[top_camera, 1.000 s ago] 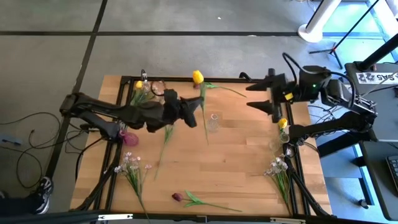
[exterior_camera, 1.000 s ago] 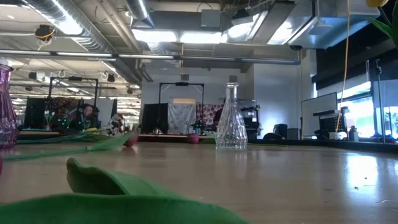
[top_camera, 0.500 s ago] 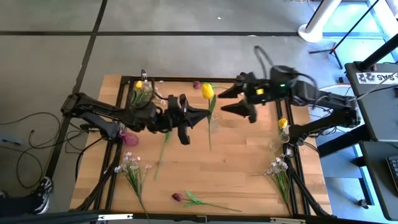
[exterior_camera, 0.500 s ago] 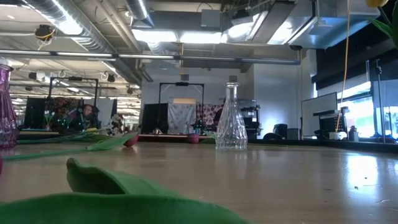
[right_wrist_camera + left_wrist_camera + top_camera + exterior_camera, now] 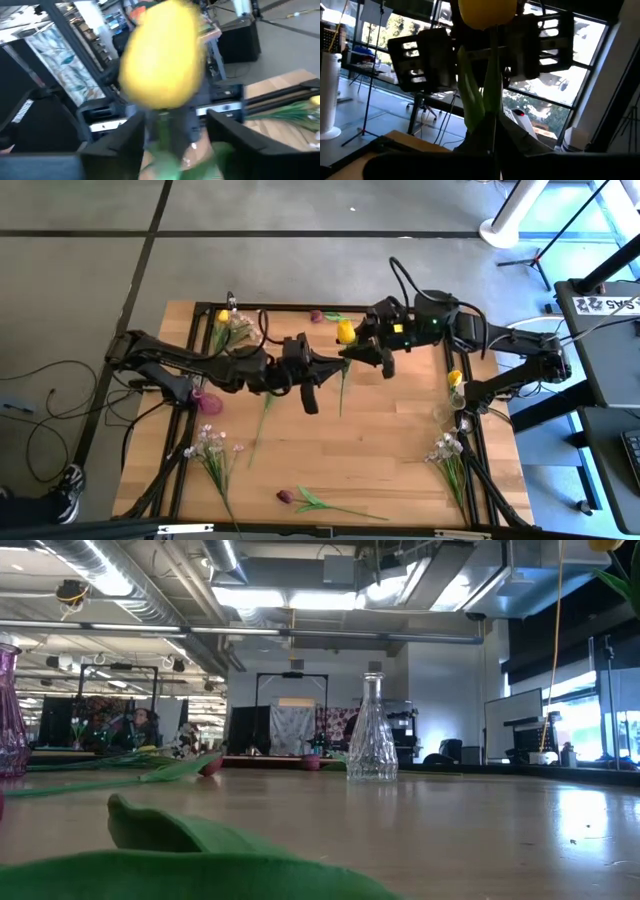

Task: Sort flowers into vase by color
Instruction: Put the bottom yellow tulip into the bottom transparent vase, then put the middle red tulip into the top transparent vase

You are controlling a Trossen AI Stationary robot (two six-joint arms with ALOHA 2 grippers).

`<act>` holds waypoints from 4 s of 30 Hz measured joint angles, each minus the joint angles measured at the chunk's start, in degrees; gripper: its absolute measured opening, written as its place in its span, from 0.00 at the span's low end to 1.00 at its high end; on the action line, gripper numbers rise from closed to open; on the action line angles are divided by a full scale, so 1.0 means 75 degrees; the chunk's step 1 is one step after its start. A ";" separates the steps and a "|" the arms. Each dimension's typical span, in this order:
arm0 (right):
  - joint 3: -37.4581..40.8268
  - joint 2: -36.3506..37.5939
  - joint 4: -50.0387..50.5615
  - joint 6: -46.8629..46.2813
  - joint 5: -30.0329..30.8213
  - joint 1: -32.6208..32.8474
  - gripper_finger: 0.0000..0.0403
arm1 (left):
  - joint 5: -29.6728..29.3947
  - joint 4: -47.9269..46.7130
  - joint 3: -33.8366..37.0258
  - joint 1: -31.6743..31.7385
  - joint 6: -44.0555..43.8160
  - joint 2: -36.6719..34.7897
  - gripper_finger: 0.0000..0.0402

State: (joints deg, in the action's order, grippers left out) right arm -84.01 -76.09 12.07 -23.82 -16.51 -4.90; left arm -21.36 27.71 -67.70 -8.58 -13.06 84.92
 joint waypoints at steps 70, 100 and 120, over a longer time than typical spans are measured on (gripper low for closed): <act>0.0711 0.7265 0.6986 0.3310 0.0230 0.0002 0.00 | -0.1264 -0.0226 0.0000 -0.1851 -0.0808 -0.0372 0.38; -0.0106 0.5670 1.0326 0.2416 0.0948 0.0002 0.61 | -0.1539 -0.2779 0.0003 -0.1521 -0.3155 -0.0189 0.38; -0.0509 0.5018 1.0395 0.1241 0.1262 0.0002 0.83 | -0.1375 -1.0835 0.0003 -0.0386 -0.8607 0.0358 0.38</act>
State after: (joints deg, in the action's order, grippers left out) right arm -87.82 -38.46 90.03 -14.51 -7.05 -4.89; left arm -31.67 -53.55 -67.68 -11.47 -77.62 87.61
